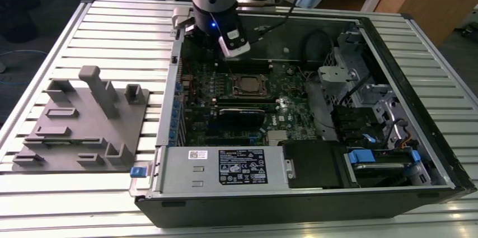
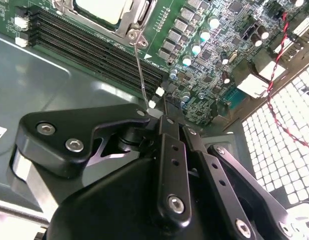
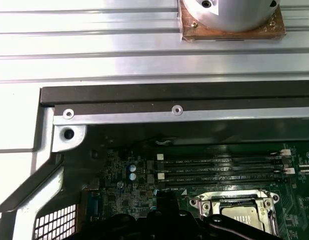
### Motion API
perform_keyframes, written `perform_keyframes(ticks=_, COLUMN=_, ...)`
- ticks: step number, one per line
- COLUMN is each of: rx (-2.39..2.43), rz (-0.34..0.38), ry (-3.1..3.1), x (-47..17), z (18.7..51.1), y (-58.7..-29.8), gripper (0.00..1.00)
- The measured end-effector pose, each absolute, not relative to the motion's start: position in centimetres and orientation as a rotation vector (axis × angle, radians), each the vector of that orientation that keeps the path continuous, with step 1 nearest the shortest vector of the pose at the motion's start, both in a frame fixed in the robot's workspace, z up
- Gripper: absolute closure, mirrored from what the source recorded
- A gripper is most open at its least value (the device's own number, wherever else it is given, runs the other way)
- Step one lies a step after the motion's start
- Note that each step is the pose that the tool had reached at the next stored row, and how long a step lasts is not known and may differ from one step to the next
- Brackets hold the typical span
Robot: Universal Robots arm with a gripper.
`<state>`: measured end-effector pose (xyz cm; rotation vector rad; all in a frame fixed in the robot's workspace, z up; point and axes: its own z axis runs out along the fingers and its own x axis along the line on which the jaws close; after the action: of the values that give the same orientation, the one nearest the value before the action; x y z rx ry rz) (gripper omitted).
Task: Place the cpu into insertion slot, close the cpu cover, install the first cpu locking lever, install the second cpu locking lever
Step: 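Install the first cpu locking lever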
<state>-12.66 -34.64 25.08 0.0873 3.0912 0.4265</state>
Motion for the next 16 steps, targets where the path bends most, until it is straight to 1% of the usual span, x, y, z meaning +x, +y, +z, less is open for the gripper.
perform_keyframes(ticks=16, rx=0.088, rz=0.427, ry=3.091, x=-9.1, z=25.0, y=-34.6, gripper=0.90)
